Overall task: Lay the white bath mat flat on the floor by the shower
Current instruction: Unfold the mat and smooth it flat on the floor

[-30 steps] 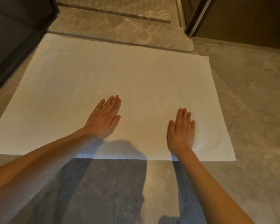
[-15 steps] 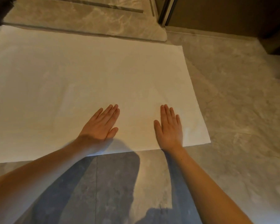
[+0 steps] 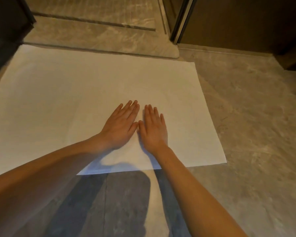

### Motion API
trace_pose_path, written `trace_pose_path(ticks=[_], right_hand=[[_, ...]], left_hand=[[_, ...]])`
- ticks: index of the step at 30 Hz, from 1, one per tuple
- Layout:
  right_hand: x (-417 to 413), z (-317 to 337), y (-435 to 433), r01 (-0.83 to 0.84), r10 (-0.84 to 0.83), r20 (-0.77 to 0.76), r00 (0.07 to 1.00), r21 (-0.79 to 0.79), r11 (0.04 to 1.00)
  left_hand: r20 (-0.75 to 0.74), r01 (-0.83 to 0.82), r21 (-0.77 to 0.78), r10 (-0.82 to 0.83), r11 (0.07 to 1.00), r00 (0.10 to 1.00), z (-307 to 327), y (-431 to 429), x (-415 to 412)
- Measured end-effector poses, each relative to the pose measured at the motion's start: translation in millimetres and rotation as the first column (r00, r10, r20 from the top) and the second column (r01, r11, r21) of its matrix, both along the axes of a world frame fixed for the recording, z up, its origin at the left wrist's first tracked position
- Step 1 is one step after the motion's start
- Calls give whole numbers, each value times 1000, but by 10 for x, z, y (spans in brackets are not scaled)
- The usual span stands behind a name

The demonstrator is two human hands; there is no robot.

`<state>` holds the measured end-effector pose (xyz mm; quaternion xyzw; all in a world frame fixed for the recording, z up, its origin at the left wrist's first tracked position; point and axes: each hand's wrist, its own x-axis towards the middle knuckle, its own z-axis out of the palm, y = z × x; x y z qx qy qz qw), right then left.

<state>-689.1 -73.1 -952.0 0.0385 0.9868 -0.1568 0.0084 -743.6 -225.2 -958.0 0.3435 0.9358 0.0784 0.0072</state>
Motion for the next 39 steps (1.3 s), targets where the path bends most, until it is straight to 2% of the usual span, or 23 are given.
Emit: trace_pose_path(ticks=[3, 6, 7, 11, 13, 15, 17, 20, 22, 25, 27, 30, 32, 36, 39], right_hand=[[-229, -82, -59, -96, 94, 49, 994, 29, 995], [-158, -163, 403, -223, 218, 70, 974, 75, 972], [-103, -177, 650, -190, 185, 68, 980, 78, 979], [258, -157, 1754, 126, -139, 90, 986, 139, 982], [377, -113, 1988, 169, -189, 132, 973, 154, 974], [352, -90, 1910, 169, -199, 128, 972, 212, 962], [227, -46, 1638, 188, -206, 60, 977, 218, 958], [-145, -34, 851, 39, -39, 2, 999, 90, 995], [-450, -42, 271, -76, 76, -18, 997, 10, 997], [-852, -60, -298, -168, 168, -15, 986, -6, 986], [-993, -104, -379, -227, 226, 13, 974, 38, 973], [-1009, -174, -63, -278, 277, 25, 961, 67, 958], [-966, -214, 397, -198, 197, 13, 980, 78, 977], [-686, -216, 1519, 84, -89, 38, 995, 118, 989], [-519, -184, 1791, 162, -171, 58, 984, 128, 978]], left_hand=[[31, -18, -60, 20, 998, 999, -111, -11, -186], [25, -16, -72, 18, 997, 1000, -248, -142, -241], [20, -14, -67, 15, 998, 1000, -278, -158, -243], [16, -21, -43, 22, 999, 1000, -292, -150, -247], [17, -30, -39, 31, 999, 999, -271, -129, -241], [27, -30, -46, 32, 998, 999, -253, -119, -223], [59, -21, -47, 24, 999, 998, -214, -86, -253], [27, -114, 12, 113, 993, 993, -77, -155, -495], [-11, -174, -1, 174, 985, 985, -15, -215, -704], [10, -246, -52, 247, 968, 969, -44, -282, -925], [36, -259, -74, 262, 963, 964, -123, -336, -973], [38, -257, -38, 258, 966, 965, -233, -404, -978], [31, -253, -24, 253, 967, 967, -267, -425, -994], [42, -256, -12, 256, 967, 966, -284, -418, -1005], [31, -256, -16, 256, 967, 966, -278, -413, -995]])
